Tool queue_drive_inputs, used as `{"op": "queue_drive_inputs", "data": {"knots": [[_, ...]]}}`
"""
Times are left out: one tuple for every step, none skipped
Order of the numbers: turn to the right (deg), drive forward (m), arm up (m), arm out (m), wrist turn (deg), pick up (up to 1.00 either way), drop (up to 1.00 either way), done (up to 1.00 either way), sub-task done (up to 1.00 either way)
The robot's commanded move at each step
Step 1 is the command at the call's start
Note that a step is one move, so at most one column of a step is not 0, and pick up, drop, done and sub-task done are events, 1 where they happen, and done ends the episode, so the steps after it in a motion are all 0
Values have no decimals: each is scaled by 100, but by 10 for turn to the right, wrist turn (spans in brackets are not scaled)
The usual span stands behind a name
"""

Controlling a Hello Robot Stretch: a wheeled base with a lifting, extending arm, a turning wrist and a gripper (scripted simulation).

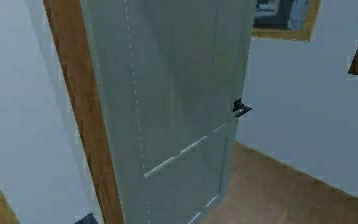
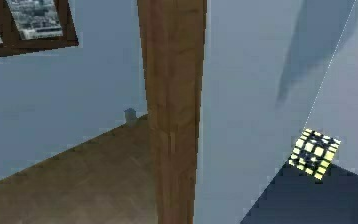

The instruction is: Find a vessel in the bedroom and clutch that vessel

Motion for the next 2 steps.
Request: {"op": "queue_drive_inputs", "data": {"knots": [[0, 25, 0, 0, 0, 0, 0, 0, 0], [420, 0, 0, 0, 0, 0, 0, 0, 0]]}}
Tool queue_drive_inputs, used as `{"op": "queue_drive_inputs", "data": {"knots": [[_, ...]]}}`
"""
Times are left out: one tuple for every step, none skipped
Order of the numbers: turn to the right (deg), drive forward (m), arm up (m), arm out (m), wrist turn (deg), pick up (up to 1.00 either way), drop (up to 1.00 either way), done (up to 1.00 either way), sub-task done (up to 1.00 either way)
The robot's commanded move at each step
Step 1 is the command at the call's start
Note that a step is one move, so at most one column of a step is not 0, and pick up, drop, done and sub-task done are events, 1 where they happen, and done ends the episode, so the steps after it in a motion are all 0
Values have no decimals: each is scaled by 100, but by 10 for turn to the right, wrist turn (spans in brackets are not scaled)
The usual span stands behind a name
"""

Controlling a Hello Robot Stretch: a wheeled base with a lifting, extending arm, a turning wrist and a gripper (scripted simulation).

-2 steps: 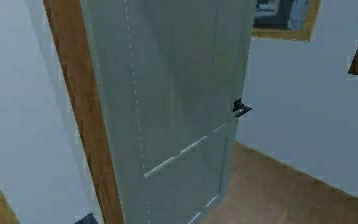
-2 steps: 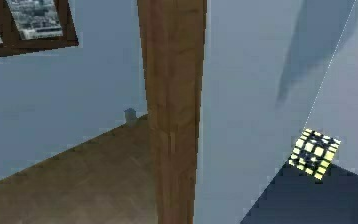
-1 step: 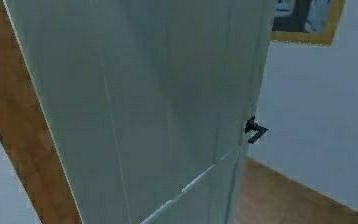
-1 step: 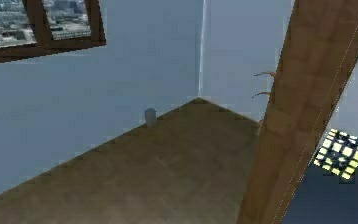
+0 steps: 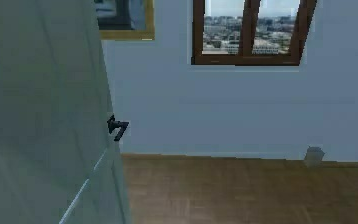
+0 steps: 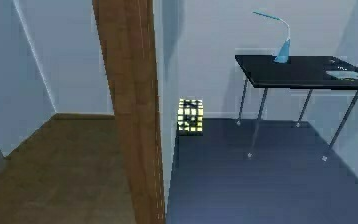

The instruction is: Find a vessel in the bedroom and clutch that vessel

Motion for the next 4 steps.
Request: {"op": "queue_drive_inputs", "data": {"knots": [[0, 100, 0, 0, 0, 0, 0, 0, 0], [150, 0, 0, 0, 0, 0, 0, 0, 0], [0, 20, 0, 0, 0, 0, 0, 0, 0], [-450, 0, 0, 0, 0, 0, 0, 0, 0]]}}
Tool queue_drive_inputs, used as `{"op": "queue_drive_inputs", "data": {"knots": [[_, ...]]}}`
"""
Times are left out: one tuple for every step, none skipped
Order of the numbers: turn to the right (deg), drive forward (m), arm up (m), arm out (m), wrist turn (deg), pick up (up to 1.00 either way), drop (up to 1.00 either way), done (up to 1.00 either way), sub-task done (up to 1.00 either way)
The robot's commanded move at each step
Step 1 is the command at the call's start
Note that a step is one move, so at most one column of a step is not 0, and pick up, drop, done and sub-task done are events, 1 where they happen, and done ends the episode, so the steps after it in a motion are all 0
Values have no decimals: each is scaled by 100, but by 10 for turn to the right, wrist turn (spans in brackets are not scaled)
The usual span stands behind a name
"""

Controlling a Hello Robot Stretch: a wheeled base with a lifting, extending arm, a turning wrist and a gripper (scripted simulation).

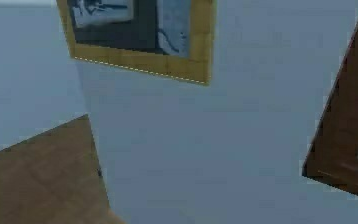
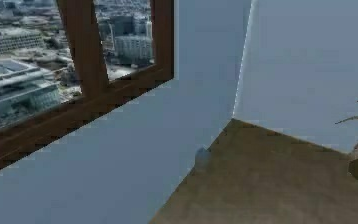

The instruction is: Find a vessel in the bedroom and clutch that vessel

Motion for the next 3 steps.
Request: {"op": "queue_drive_inputs", "data": {"knots": [[-450, 0, 0, 0, 0, 0, 0, 0, 0], [0, 10, 0, 0, 0, 0, 0, 0, 0], [-30, 0, 0, 0, 0, 0, 0, 0, 0]]}}
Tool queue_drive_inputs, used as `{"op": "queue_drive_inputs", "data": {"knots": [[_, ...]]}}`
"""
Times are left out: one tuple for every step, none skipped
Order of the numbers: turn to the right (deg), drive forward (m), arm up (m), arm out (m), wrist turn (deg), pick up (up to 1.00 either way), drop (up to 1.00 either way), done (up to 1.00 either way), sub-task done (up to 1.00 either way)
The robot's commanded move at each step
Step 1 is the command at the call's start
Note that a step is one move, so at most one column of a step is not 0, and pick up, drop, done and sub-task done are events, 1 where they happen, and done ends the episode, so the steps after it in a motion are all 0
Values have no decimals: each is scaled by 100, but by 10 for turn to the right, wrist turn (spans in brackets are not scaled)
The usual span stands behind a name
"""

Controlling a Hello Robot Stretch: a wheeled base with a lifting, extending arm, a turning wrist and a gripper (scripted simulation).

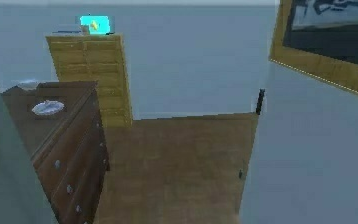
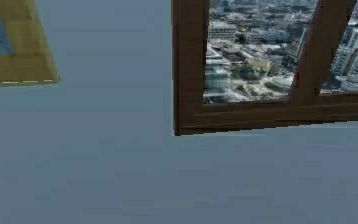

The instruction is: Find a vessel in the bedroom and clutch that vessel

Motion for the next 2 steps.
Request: {"op": "queue_drive_inputs", "data": {"knots": [[0, 50, 0, 0, 0, 0, 0, 0, 0], [-450, 0, 0, 0, 0, 0, 0, 0, 0]]}}
